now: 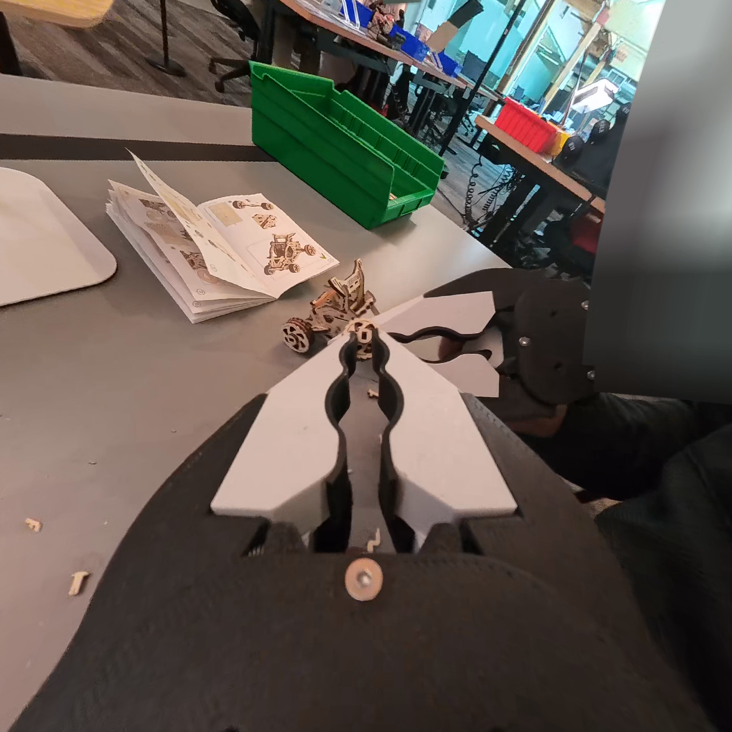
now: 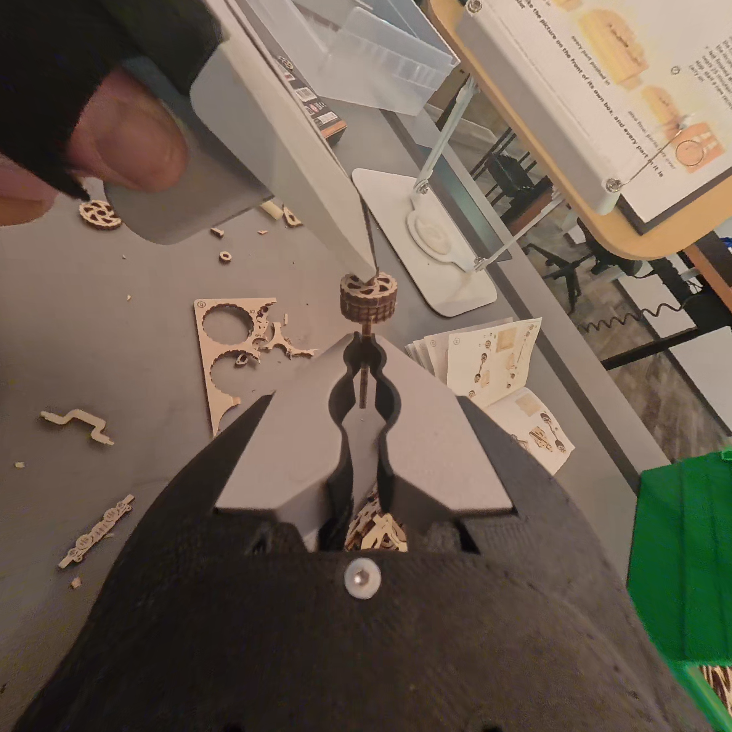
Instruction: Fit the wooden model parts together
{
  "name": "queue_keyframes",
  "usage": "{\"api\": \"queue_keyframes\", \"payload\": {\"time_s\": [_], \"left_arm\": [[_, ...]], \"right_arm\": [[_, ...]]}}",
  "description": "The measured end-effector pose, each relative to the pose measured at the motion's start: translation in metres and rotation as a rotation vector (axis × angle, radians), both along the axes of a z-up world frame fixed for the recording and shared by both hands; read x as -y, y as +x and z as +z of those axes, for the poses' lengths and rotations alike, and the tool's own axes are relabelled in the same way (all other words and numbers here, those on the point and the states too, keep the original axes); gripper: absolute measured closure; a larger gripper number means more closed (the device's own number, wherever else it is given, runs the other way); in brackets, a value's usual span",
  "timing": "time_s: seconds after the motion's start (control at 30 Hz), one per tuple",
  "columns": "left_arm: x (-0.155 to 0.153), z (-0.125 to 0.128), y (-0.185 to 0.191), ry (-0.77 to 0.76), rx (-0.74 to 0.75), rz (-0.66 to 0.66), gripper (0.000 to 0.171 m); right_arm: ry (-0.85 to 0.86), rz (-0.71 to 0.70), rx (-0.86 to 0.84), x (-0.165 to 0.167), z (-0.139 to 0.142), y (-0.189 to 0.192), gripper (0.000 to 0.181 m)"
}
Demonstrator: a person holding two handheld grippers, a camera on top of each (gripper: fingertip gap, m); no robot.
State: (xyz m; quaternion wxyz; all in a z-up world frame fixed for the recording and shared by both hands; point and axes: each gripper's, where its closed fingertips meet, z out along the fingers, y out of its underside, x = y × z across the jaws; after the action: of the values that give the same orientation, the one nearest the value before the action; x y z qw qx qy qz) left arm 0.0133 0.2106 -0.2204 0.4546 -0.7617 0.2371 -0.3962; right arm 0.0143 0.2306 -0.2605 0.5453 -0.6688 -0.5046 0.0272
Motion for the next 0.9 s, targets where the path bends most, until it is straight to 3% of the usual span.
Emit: {"api": "queue_keyframes", "payload": {"time_s": [0.4,0.63,0.9], "left_arm": [[-0.008,-0.011,-0.005,0.1,-0.158,0.072,0.167],[-0.011,-0.016,-0.011,0.027,-0.131,0.088,0.168],[-0.008,-0.02,-0.014,-0.163,0.032,0.024,0.168]], "right_arm": [[-0.021,-0.047,0.022,-0.005,-0.008,-0.002,0.181],[-0.019,-0.039,0.036,-0.003,-0.01,-0.007,0.181],[0.015,-0.007,0.065,-0.002,-0.012,-0.009,0.181]]}}
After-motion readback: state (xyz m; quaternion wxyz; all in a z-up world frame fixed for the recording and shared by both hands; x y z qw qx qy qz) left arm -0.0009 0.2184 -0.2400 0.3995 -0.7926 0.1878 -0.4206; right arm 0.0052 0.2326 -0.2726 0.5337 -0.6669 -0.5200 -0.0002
